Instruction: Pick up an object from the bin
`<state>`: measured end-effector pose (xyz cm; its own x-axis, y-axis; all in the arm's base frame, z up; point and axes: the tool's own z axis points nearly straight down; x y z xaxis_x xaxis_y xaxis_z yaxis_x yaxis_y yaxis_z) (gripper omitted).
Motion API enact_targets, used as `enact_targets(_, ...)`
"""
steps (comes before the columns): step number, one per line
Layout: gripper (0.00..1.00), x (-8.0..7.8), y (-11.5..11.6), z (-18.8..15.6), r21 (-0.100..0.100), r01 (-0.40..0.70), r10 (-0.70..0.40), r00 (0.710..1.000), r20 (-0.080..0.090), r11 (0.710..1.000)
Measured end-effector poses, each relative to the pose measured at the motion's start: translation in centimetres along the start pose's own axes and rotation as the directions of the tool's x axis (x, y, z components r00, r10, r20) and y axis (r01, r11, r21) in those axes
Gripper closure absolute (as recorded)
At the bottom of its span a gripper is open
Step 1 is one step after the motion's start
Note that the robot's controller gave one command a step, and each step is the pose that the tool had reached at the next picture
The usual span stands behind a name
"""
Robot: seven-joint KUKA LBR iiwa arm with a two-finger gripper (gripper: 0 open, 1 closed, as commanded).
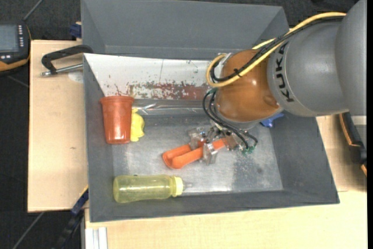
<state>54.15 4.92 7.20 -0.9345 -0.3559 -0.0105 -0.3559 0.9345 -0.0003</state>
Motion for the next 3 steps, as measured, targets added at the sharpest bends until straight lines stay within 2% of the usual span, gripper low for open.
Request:
enact_targets(1, 1.00, 0.0, 0.0, 0.0, 0.000, 0.000, 0.000, 1.000, 0.000, 1.000)
enact_targets(2, 1.00, -2.8, 1.9, -8.7, 0.000, -0.021, 0.021, 1.000, 0.006, 1.000)
enact_targets(3, 1.00, -2.8, 1.9, -8.7, 0.000, -0.021, 0.021, 1.000, 0.005, 1.000)
